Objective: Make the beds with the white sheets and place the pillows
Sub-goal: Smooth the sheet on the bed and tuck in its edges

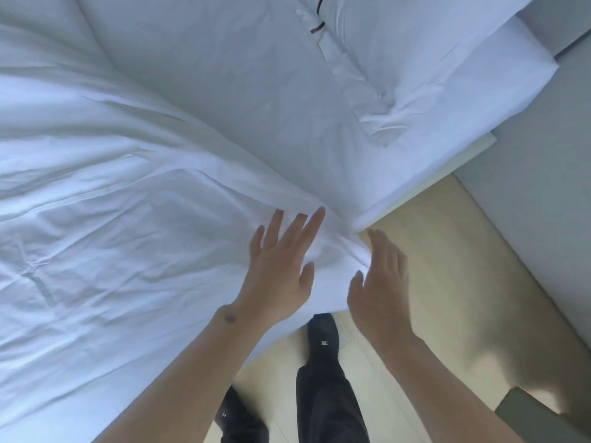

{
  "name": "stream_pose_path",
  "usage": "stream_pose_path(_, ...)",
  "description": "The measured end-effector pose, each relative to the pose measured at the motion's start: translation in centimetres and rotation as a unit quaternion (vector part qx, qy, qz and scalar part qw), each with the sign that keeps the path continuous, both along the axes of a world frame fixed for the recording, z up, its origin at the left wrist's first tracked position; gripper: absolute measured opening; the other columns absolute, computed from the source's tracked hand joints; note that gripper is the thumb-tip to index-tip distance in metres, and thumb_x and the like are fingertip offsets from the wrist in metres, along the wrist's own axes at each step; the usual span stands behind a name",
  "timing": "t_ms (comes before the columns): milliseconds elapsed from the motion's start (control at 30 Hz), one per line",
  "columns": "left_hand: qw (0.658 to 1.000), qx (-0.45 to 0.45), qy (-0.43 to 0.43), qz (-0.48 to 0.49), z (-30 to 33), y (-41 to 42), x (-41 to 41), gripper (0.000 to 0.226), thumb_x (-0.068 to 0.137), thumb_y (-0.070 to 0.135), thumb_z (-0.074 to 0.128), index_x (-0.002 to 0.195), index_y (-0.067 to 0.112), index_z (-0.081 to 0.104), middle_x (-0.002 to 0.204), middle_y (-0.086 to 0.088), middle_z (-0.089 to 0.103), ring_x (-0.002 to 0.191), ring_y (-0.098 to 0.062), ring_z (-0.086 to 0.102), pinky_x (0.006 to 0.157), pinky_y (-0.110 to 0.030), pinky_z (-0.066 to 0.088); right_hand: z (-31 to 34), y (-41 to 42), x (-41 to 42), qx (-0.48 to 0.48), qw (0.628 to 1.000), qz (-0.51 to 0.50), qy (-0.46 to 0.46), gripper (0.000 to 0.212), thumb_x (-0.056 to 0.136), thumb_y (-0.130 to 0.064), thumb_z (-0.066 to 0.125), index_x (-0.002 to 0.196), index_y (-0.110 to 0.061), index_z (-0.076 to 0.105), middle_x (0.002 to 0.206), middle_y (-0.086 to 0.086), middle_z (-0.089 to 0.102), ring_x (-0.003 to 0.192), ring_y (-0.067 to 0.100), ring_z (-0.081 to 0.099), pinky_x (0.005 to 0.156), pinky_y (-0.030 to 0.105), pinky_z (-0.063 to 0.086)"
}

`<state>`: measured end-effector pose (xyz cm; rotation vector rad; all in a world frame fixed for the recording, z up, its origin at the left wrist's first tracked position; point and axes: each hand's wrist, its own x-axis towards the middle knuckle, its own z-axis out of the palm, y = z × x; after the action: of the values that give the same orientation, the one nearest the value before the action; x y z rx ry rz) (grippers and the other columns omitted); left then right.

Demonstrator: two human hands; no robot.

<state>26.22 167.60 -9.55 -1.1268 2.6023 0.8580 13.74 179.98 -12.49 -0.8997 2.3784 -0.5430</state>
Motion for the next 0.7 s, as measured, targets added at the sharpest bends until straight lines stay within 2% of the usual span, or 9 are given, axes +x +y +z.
stream_pose_path(67, 0.996, -0.093, -0.011, -0.009, -0.4, -1.9, -1.2, 0.085, 0.097, 0.029, 0.051, 0.153, 0.044, -0.011, 0.162, 0.005, 0.022, 0.151, -0.035, 0.006, 0.12, -0.058, 0.007, 0.0, -0.9, 2.1, -0.047, 0.996, 0.072, 0.013, 0.076, 0.086, -0.009, 0.06, 0.153, -0.021, 0.025, 0.161, -0.002, 0.026, 0.147, 0.019, 0.021, 0.117, 0.039, 0.026)
stream_pose_path(133, 0.986, -0.155, -0.033, -0.045, -1.3, -4.5, -3.3, 0.087, 0.095, 0.033, 0.055, 0.154, 0.043, -0.009, 0.162, 0.006, 0.022, 0.149, -0.038, 0.013, 0.119, -0.061, 0.005, -0.6, -2.1, 3.4, -0.081, 0.991, 0.111, 0.002, 0.079, 0.086, -0.011, 0.061, 0.155, -0.021, 0.025, 0.162, -0.003, 0.024, 0.15, 0.018, 0.019, 0.118, 0.036, 0.025)
stream_pose_path(267, 0.986, -0.096, -0.102, -0.094, -4.6, -7.6, -7.7, 0.084, 0.094, 0.03, 0.048, 0.154, 0.043, -0.01, 0.165, 0.013, 0.008, 0.152, -0.028, 0.001, 0.118, -0.063, -0.004, -2.5, -4.3, 3.9, -0.053, 0.995, 0.067, -0.061, 0.089, 0.088, -0.012, 0.058, 0.158, -0.022, 0.005, 0.165, -0.009, 0.01, 0.152, 0.014, 0.008, 0.121, 0.036, 0.022)
stream_pose_path(333, 0.987, -0.065, -0.123, -0.083, -5.8, -8.4, -8.6, 0.084, 0.091, 0.023, 0.047, 0.155, 0.042, -0.003, 0.165, 0.012, 0.01, 0.152, -0.022, -0.001, 0.118, -0.062, -0.005, -3.2, -4.5, 3.6, -0.015, 0.994, 0.05, -0.098, 0.088, 0.09, -0.014, 0.054, 0.158, -0.026, -0.002, 0.165, -0.012, 0.001, 0.152, 0.016, 0.006, 0.118, 0.039, 0.029)
stream_pose_path(400, 0.993, -0.019, -0.099, -0.066, -5.4, -9.0, -8.5, 0.087, 0.085, 0.014, 0.048, 0.156, 0.041, 0.004, 0.162, 0.002, 0.025, 0.151, -0.019, 0.012, 0.121, -0.056, 0.005, -2.9, -4.3, 3.5, 0.014, 0.991, 0.058, -0.121, 0.087, 0.092, -0.015, 0.051, 0.157, -0.028, -0.004, 0.165, -0.012, -0.004, 0.151, 0.018, 0.009, 0.113, 0.038, 0.036)
stream_pose_path(467, 0.997, 0.008, -0.041, -0.058, -3.4, -8.5, -7.6, 0.083, 0.087, 0.014, 0.048, 0.156, 0.039, 0.009, 0.146, -0.004, 0.048, 0.14, -0.023, 0.036, 0.117, -0.047, 0.025, -1.2, -3.8, 4.1, 0.025, 0.99, 0.075, -0.116, 0.087, 0.092, -0.016, 0.052, 0.157, -0.029, -0.005, 0.166, -0.009, -0.002, 0.15, 0.02, 0.011, 0.11, 0.039, 0.04)
stream_pose_path(533, 1.0, -0.004, 0.017, -0.004, -0.6, -6.4, -5.3, 0.074, 0.093, 0.021, 0.051, 0.156, 0.036, 0.014, 0.138, -0.003, 0.054, 0.133, -0.025, 0.043, 0.111, -0.041, 0.033, 1.5, -3.1, 4.9, 0.034, 0.989, 0.089, -0.11, 0.085, 0.094, -0.019, 0.052, 0.157, -0.029, -0.004, 0.166, -0.006, 0.002, 0.15, 0.02, 0.013, 0.109, 0.04, 0.041)
stream_pose_path(633, 0.983, -0.033, 0.086, 0.156, 3.4, -1.1, 1.1, 0.063, 0.098, 0.025, 0.049, 0.155, 0.033, 0.025, 0.151, 0.001, 0.044, 0.143, -0.023, 0.034, 0.113, -0.045, 0.032, 5.9, -1.6, 7.3, 0.047, 0.987, 0.123, -0.09, 0.08, 0.097, -0.028, 0.05, 0.157, -0.029, -0.003, 0.166, -0.004, 0.003, 0.149, 0.019, 0.013, 0.111, 0.036, 0.038)
stream_pose_path(700, 0.961, -0.036, 0.091, 0.258, 6.2, 2.4, 6.5, 0.056, 0.1, 0.029, 0.048, 0.152, 0.038, 0.03, 0.155, 0.0, 0.038, 0.145, -0.022, 0.029, 0.114, -0.048, 0.031, 9.0, -1.0, 9.8, 0.048, 0.982, 0.159, -0.086, 0.08, 0.097, -0.035, 0.049, 0.157, -0.031, -0.005, 0.166, -0.004, 0.001, 0.149, 0.02, 0.013, 0.113, 0.036, 0.034)
